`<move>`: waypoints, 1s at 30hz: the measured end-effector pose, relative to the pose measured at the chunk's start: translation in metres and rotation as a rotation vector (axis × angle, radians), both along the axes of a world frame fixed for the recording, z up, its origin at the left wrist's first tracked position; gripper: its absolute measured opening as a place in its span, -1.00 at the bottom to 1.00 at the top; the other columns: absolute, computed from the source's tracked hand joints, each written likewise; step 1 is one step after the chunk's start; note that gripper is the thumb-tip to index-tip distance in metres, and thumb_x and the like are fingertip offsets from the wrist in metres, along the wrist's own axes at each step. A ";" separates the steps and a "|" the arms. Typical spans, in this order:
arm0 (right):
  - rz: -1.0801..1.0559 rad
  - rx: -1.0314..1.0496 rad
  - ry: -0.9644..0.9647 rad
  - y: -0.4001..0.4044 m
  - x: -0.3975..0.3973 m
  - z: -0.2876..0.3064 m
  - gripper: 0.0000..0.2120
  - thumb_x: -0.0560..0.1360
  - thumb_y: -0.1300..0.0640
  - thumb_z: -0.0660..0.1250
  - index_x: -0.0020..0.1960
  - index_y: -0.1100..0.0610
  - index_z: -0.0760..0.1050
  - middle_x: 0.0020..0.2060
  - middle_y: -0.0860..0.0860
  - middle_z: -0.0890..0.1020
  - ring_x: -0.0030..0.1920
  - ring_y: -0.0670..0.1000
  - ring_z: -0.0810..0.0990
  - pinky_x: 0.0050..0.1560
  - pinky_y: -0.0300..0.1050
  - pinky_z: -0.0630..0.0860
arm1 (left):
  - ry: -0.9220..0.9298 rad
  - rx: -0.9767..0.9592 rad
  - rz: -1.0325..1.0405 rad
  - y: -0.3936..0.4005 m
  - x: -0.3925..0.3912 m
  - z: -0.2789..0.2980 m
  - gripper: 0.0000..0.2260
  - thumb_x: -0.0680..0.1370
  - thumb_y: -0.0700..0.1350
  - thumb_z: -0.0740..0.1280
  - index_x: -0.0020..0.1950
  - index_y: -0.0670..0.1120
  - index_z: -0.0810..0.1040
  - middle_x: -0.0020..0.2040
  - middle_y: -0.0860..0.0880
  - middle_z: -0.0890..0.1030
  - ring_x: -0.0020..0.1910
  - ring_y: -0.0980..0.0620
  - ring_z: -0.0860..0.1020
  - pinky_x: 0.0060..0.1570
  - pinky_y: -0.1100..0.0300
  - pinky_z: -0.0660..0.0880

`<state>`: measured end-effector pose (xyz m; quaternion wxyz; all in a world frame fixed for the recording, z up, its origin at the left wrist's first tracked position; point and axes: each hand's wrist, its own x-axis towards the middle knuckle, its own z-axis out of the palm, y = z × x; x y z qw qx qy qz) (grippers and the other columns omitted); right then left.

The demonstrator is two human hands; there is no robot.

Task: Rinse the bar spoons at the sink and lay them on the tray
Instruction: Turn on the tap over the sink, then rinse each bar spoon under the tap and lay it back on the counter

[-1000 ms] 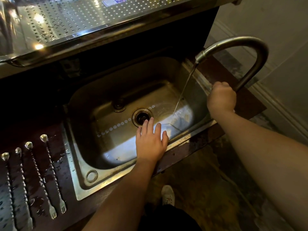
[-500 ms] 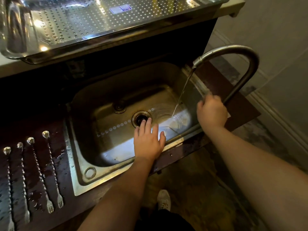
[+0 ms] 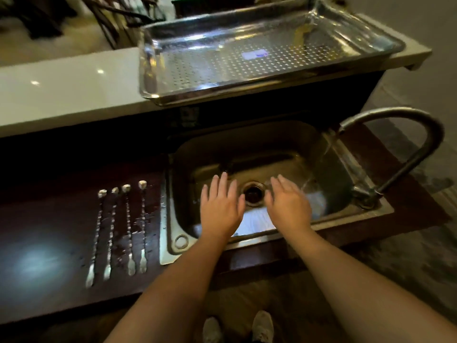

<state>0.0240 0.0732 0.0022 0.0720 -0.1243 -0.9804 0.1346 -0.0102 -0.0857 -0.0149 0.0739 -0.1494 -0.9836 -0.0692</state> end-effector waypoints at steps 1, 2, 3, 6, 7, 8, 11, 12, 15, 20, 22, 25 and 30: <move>0.037 0.003 -0.014 -0.010 -0.007 0.001 -0.54 0.59 0.00 0.17 0.45 0.13 0.37 0.43 0.11 0.41 0.43 0.11 0.35 0.35 0.03 0.31 | 0.001 -0.012 0.039 -0.013 -0.002 0.005 -0.53 0.60 0.14 0.04 0.45 -0.03 0.36 0.51 -0.11 0.29 0.52 -0.11 0.19 0.45 -0.12 0.17; 0.076 0.018 -0.015 -0.020 -0.014 0.002 -0.51 0.60 -0.04 0.14 0.49 0.10 0.30 0.48 0.09 0.34 0.48 0.10 0.27 0.40 0.05 0.26 | 0.001 -0.018 0.079 -0.026 -0.004 0.009 -0.52 0.61 0.14 0.02 0.46 -0.03 0.33 0.53 -0.11 0.26 0.53 -0.11 0.16 0.46 -0.12 0.13; 0.113 0.034 -0.007 -0.030 -0.019 0.003 -0.49 0.60 -0.07 0.11 0.51 0.07 0.25 0.51 0.07 0.29 0.51 0.09 0.21 0.42 0.07 0.21 | 0.002 -0.022 0.119 -0.040 -0.005 0.013 -0.52 0.61 0.14 0.02 0.47 -0.02 0.32 0.54 -0.11 0.23 0.54 -0.10 0.14 0.47 -0.11 0.10; 0.210 0.059 0.023 -0.062 -0.035 0.010 -0.45 0.60 -0.12 0.10 0.54 0.03 0.17 0.54 0.07 0.22 0.54 0.10 0.13 0.46 0.10 0.14 | 0.024 -0.043 0.243 -0.078 -0.002 0.026 -0.51 0.61 0.15 0.00 0.47 -0.02 0.32 0.54 -0.11 0.23 0.54 -0.11 0.13 0.46 -0.12 0.10; 0.242 0.059 0.030 -0.072 -0.039 0.013 -0.44 0.60 -0.13 0.11 0.55 0.03 0.16 0.54 0.07 0.21 0.54 0.11 0.12 0.46 0.11 0.14 | 0.040 -0.050 0.285 -0.089 0.000 0.031 -0.51 0.60 0.15 0.00 0.46 -0.03 0.33 0.53 -0.11 0.25 0.53 -0.11 0.16 0.45 -0.12 0.13; 0.272 0.055 0.032 -0.082 -0.043 0.015 -0.43 0.59 -0.14 0.11 0.55 0.03 0.15 0.54 0.08 0.21 0.54 0.11 0.12 0.47 0.12 0.13 | 0.059 -0.058 0.322 -0.101 0.004 0.034 -0.51 0.60 0.15 0.00 0.45 -0.03 0.35 0.51 -0.12 0.28 0.52 -0.12 0.18 0.44 -0.13 0.16; 0.349 0.021 0.021 -0.108 -0.049 0.018 -0.42 0.59 -0.14 0.11 0.55 0.04 0.14 0.54 0.09 0.20 0.55 0.11 0.10 0.47 0.12 0.12 | 0.074 -0.082 0.417 -0.129 0.016 0.042 -0.53 0.60 0.14 0.03 0.43 -0.03 0.37 0.50 -0.11 0.31 0.51 -0.11 0.21 0.42 -0.12 0.19; 0.371 0.009 0.017 -0.115 -0.050 0.018 -0.42 0.60 -0.15 0.11 0.55 0.04 0.14 0.54 0.09 0.20 0.55 0.11 0.10 0.47 0.11 0.13 | 0.080 -0.080 0.448 -0.136 0.021 0.043 -0.53 0.60 0.14 0.05 0.43 -0.04 0.38 0.49 -0.11 0.32 0.50 -0.11 0.23 0.41 -0.11 0.20; 0.431 -0.028 -0.003 -0.135 -0.051 0.020 -0.43 0.60 -0.14 0.12 0.54 0.06 0.17 0.52 0.10 0.24 0.53 0.11 0.15 0.45 0.09 0.17 | 0.109 -0.069 0.535 -0.155 0.031 0.047 -0.57 0.58 0.11 0.15 0.37 -0.06 0.44 0.43 -0.12 0.42 0.42 -0.13 0.36 0.32 -0.08 0.32; 0.480 -0.146 -0.076 -0.166 -0.052 0.022 -0.54 0.61 -0.08 0.15 0.40 0.15 0.37 0.29 0.12 0.49 0.29 0.13 0.40 0.20 -0.02 0.39 | -0.058 -0.031 0.656 -0.175 0.043 0.037 -0.62 0.56 0.10 0.20 0.29 -0.06 0.43 0.14 -0.07 0.55 0.10 -0.08 0.50 -0.01 0.05 0.45; 0.489 -0.205 -0.135 -0.176 -0.054 0.021 -0.62 0.61 -0.05 0.17 0.29 0.17 0.47 0.16 0.12 0.54 0.17 0.14 0.47 0.03 -0.03 0.42 | -0.147 0.068 0.696 -0.181 0.041 0.031 -0.69 0.57 0.10 0.21 0.18 -0.08 0.46 0.06 -0.09 0.57 0.05 -0.11 0.53 -0.07 0.01 0.47; 0.494 -0.240 -0.232 -0.194 -0.059 0.019 -0.72 0.60 0.01 0.19 0.04 0.16 0.58 -0.05 0.12 0.59 -0.03 0.16 0.58 -0.21 -0.11 0.34 | -0.229 0.085 0.642 -0.186 0.036 0.018 -0.73 0.58 0.04 0.19 0.09 -0.13 0.49 0.03 -0.13 0.58 0.00 -0.16 0.57 -0.13 0.02 0.45; 0.407 -0.324 -0.355 -0.230 -0.069 0.016 -0.74 0.56 0.03 0.25 -0.21 0.12 0.60 -0.33 0.06 0.58 -0.21 0.12 0.59 -0.28 -0.13 0.36 | -0.334 0.123 0.605 -0.194 0.026 0.006 -0.74 0.58 0.02 0.22 0.11 -0.15 0.50 0.05 -0.16 0.60 0.02 -0.20 0.59 -0.09 0.01 0.48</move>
